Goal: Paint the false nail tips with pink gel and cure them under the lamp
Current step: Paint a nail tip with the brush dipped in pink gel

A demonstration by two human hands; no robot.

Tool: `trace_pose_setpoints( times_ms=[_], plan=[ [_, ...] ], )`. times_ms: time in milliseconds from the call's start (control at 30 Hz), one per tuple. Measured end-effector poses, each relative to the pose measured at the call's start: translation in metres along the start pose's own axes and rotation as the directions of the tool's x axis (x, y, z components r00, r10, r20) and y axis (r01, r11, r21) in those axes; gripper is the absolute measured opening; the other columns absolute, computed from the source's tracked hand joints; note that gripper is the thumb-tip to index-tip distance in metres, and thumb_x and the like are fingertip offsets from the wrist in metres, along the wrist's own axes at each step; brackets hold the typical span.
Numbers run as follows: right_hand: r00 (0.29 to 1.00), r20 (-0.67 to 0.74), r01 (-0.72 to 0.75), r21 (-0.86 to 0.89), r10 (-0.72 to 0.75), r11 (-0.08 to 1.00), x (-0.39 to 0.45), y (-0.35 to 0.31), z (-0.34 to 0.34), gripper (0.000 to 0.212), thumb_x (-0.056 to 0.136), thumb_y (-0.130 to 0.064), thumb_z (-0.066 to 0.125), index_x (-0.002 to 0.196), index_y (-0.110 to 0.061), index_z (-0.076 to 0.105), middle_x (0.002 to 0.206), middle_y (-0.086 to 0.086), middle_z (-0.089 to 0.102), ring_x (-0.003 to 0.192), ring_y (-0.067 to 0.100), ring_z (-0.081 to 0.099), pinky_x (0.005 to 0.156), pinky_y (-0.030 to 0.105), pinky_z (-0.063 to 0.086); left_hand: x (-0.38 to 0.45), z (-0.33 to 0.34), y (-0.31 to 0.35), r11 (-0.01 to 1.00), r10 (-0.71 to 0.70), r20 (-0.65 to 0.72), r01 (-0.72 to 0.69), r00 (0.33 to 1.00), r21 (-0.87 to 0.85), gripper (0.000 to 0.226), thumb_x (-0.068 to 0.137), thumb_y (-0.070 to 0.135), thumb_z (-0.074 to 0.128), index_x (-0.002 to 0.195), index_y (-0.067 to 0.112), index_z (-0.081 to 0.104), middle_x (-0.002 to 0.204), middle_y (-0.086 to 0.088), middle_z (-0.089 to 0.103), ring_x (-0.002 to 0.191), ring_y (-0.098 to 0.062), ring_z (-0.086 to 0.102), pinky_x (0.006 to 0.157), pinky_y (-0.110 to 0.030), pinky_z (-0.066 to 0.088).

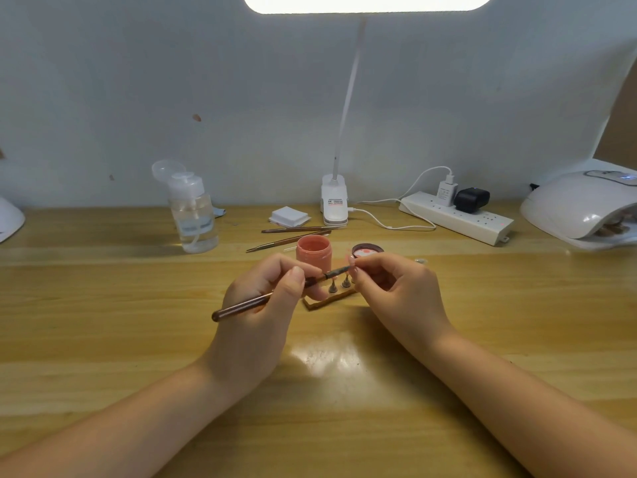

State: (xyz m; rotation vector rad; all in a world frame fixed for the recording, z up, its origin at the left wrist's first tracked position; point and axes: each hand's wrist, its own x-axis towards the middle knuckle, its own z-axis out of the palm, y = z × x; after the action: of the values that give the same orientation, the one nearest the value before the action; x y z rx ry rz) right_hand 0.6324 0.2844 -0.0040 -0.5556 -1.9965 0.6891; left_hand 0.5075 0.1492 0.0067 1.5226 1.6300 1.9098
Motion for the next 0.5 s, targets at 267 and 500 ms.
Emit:
trace_pose_setpoints(
  times_ms=[267, 500],
  plan=[
    [1.0, -0.003, -0.018, 0.008, 0.018, 1.0, 0.0001, -0.0001, 0.0002, 0.014, 0.084, -0.009, 0.071, 0.098, -0.011, 0.074, 0.082, -0.001, 0.073, 0.074, 0.006, 0.067, 0.073, 0.028, 0.056, 0.0, -0.0008, -0.0005, 1.0, -0.016, 0.02, 0.017, 1.0, -0.025, 0.022, 0.091, 0.018, 0.048, 0.093, 0.01, 0.068, 0.085, -0.004, 0.074, 0.086, -0.015, 0.07, 0.076, -0.017, 0.051],
    [1.0, -0.005, 0.005, -0.004, -0.005, 1.0, -0.0004, 0.0, 0.0001, 0.013, 0.083, -0.008, 0.071, 0.096, -0.011, 0.074, 0.082, -0.001, 0.073, 0.075, 0.005, 0.067, 0.073, 0.026, 0.055, 0.0006, -0.0001, 0.0003, 0.999, -0.037, 0.075, 0.035, 0.997, 0.027, 0.02, 0.088, 0.018, 0.053, 0.098, 0.015, 0.07, 0.092, 0.0, 0.074, 0.095, -0.014, 0.069, 0.082, -0.023, 0.052]
  ],
)
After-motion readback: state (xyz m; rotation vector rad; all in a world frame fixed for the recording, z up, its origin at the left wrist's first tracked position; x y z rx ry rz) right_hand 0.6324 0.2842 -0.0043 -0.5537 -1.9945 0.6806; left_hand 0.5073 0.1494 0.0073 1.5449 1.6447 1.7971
